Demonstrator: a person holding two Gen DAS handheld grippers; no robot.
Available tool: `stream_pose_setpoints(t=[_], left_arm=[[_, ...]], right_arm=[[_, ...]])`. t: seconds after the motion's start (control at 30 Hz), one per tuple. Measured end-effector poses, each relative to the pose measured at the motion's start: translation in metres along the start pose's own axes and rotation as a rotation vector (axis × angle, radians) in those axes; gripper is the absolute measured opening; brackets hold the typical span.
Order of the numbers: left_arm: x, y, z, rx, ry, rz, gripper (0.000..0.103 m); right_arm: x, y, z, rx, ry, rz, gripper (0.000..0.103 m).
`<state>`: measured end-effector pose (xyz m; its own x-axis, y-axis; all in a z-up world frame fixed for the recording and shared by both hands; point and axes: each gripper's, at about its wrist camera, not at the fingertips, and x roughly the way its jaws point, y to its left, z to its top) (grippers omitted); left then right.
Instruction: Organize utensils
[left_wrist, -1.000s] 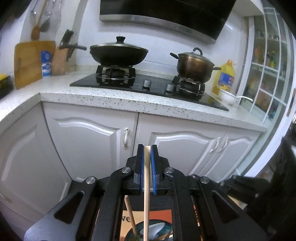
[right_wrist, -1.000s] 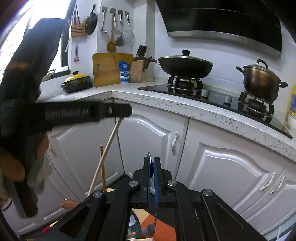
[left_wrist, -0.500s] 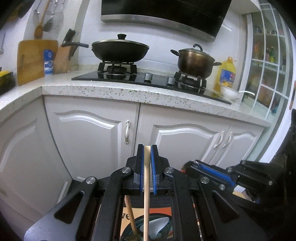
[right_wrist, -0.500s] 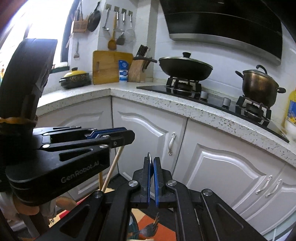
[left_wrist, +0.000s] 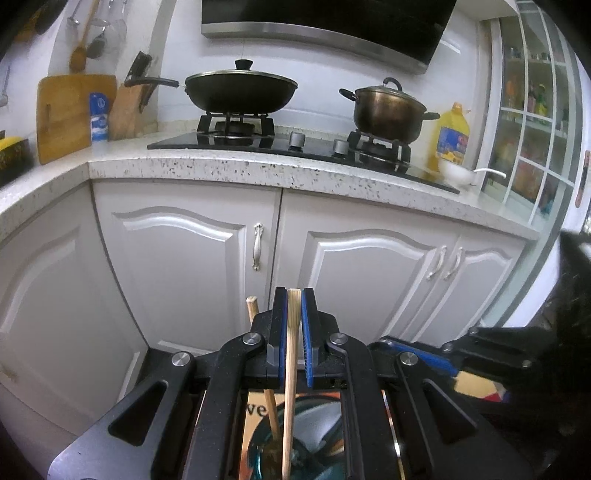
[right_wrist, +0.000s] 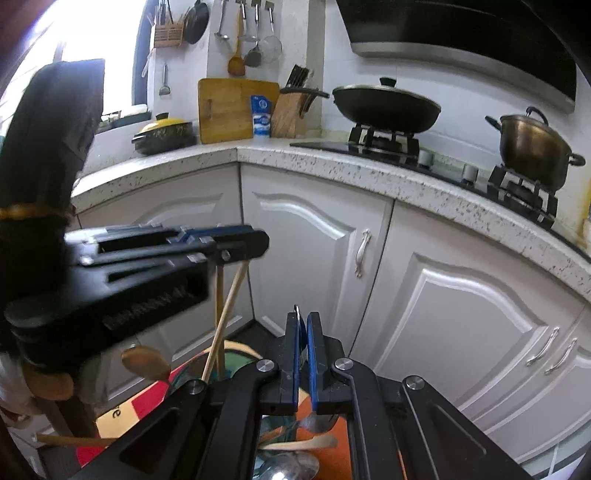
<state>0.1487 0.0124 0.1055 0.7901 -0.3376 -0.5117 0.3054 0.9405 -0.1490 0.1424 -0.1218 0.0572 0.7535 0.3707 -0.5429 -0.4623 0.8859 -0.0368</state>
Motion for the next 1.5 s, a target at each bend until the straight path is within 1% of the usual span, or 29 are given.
stream_pose_setpoints(t=[0.1, 0.2, 0.27, 0.3, 0.37, 0.4, 0.43, 0.47, 0.53, 0.57, 0.6, 0.67, 0.7, 0.87, 1.03, 1.1, 1.13, 1.23, 1.4, 1.5], left_arm=[[-0.006, 0.000, -0.001, 0.000, 0.044, -0.007, 0.006], [-0.007, 0.000, -0.009, 0.005, 0.101, -0.008, 0.006], [-0.007, 0.002, -0.015, -0.008, 0.139, -0.010, 0.006], [-0.007, 0.004, -0.019, -0.020, 0.150, -0.012, 0.007], [-0.009, 0.008, -0.023, -0.035, 0.158, -0.004, 0.007], [-0.010, 0.009, -0.023, -0.040, 0.161, -0.005, 0.006], [-0.011, 0.011, -0.024, -0.052, 0.169, -0.013, 0.006], [-0.011, 0.012, -0.024, -0.060, 0.180, -0.022, 0.006], [-0.014, 0.012, -0.026, -0.059, 0.195, -0.023, 0.007], [-0.017, 0.009, -0.028, -0.046, 0.197, -0.017, 0.013], [-0.018, 0.008, -0.029, -0.042, 0.198, -0.017, 0.025], [-0.023, 0.010, -0.032, -0.066, 0.208, -0.028, 0.043], [-0.025, 0.011, -0.032, -0.077, 0.208, -0.030, 0.044], [-0.040, 0.015, -0.037, -0.092, 0.203, 0.004, 0.045], [-0.062, 0.025, -0.044, -0.120, 0.179, 0.089, 0.045], [-0.071, 0.029, -0.049, -0.137, 0.181, 0.104, 0.045], [-0.076, 0.029, -0.053, -0.143, 0.180, 0.116, 0.045], [-0.090, 0.026, -0.065, -0.144, 0.180, 0.158, 0.045], [-0.102, 0.017, -0.086, -0.196, 0.224, 0.176, 0.045], [-0.109, 0.008, -0.093, -0.215, 0.221, 0.184, 0.045]], right_arm=[[0.002, -0.001, -0.006, 0.026, 0.022, 0.020, 0.005], [-0.001, -0.006, -0.008, 0.069, 0.034, 0.041, 0.006], [-0.003, -0.008, -0.008, 0.084, 0.044, 0.050, 0.006], [-0.004, -0.008, -0.008, 0.089, 0.047, 0.056, 0.006], [-0.006, -0.012, -0.007, 0.124, 0.053, 0.101, 0.007], [-0.006, -0.012, -0.007, 0.135, 0.054, 0.115, 0.008], [-0.009, -0.014, -0.007, 0.150, 0.049, 0.124, 0.013], [-0.012, -0.014, -0.006, 0.160, 0.040, 0.130, 0.022], [-0.018, -0.015, -0.005, 0.167, 0.027, 0.138, 0.031], [-0.021, -0.014, -0.005, 0.168, 0.023, 0.138, 0.031], [-0.023, -0.014, -0.004, 0.169, 0.021, 0.136, 0.031], [-0.029, -0.016, -0.002, 0.181, 0.013, 0.133, 0.031], [-0.031, -0.017, -0.002, 0.187, 0.009, 0.134, 0.031], [-0.043, -0.023, -0.006, 0.215, 0.010, 0.124, 0.031], [-0.054, -0.019, -0.017, 0.225, 0.029, 0.099, 0.032], [-0.060, -0.017, -0.023, 0.231, 0.028, 0.085, 0.032], [-0.063, -0.015, -0.027, 0.237, 0.032, 0.077, 0.032], [-0.071, -0.008, -0.038, 0.258, 0.041, 0.055, 0.040], [-0.081, 0.006, -0.049, 0.284, 0.065, 0.025, 0.040], [-0.091, 0.015, -0.054, 0.299, 0.064, 0.010, 0.040]])
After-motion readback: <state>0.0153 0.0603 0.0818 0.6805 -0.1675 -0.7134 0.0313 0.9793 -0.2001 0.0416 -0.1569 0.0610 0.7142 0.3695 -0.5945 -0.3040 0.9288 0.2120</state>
